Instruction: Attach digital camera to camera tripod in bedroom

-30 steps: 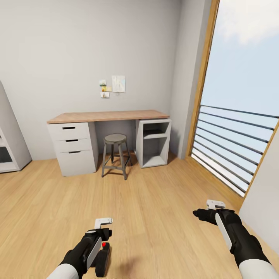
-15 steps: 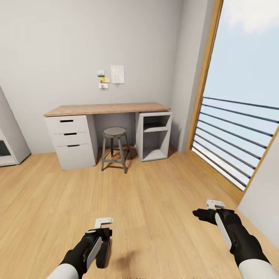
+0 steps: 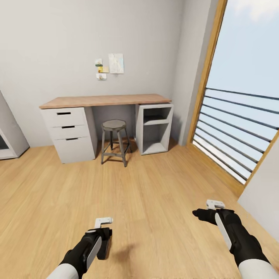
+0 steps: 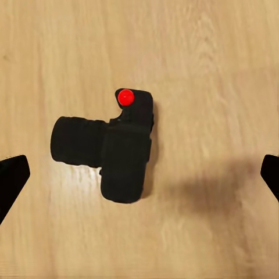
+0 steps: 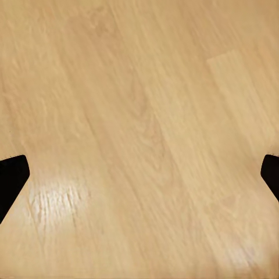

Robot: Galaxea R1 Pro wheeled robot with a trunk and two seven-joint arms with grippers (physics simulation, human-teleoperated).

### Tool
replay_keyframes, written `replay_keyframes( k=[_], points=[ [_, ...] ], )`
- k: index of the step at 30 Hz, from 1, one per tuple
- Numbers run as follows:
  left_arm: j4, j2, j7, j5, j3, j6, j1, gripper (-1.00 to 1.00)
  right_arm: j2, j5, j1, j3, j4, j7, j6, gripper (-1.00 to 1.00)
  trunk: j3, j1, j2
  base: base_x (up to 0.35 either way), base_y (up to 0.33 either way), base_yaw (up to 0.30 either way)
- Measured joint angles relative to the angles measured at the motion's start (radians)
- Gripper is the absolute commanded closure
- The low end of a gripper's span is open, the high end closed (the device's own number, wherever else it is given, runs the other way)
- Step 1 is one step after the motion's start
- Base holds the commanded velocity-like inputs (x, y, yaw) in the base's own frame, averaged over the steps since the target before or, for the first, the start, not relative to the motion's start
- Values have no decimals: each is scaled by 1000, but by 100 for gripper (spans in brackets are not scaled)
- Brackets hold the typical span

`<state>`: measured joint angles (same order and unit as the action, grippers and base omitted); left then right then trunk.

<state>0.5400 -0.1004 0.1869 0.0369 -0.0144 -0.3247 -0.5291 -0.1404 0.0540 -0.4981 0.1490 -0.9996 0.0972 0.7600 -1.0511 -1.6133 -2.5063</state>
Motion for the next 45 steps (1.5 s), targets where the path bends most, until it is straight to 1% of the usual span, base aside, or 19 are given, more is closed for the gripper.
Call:
replay_keyframes(
  k=[45],
  points=[
    [3, -1, 9, -4, -3, 2, 0, -100, 1, -4, 0, 0, -1, -2, -1, -100, -174, -20, -11, 0, 0, 0]
  ],
)
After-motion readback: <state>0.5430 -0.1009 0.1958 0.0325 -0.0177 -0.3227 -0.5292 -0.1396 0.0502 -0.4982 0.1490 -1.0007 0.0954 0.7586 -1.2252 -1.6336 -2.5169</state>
